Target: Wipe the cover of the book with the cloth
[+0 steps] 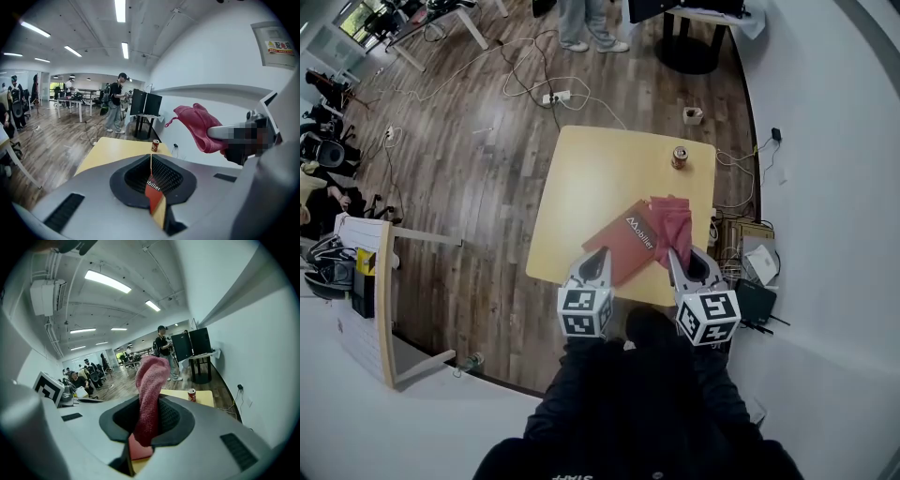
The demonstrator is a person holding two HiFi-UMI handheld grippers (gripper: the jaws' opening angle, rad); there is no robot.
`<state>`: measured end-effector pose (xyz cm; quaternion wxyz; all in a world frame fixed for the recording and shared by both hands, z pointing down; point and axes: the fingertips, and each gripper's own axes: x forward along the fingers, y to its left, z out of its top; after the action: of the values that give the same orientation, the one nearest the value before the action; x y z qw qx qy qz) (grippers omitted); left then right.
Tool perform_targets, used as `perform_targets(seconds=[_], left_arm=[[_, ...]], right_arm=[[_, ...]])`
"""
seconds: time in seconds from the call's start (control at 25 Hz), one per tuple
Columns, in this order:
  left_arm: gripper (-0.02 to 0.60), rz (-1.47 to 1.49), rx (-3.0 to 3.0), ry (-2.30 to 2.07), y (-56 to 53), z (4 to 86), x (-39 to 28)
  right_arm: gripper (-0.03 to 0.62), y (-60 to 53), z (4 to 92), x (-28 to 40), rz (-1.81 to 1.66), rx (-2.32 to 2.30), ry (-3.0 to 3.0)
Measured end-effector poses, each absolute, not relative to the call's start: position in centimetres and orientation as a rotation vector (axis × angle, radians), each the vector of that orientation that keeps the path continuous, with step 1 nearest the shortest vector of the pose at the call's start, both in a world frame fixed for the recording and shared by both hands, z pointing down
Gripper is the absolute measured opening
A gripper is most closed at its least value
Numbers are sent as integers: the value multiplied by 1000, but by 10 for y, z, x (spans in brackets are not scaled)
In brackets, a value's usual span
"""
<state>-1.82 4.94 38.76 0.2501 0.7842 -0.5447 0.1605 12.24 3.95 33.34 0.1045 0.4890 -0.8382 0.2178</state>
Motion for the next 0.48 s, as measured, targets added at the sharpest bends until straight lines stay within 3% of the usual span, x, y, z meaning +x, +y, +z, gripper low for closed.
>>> perform_targets(seconds=[0.48], left_arm=[[35, 632, 2024, -1400, 17, 494, -18]], right_arm=[[84, -6, 419, 119, 752, 1287, -2375]])
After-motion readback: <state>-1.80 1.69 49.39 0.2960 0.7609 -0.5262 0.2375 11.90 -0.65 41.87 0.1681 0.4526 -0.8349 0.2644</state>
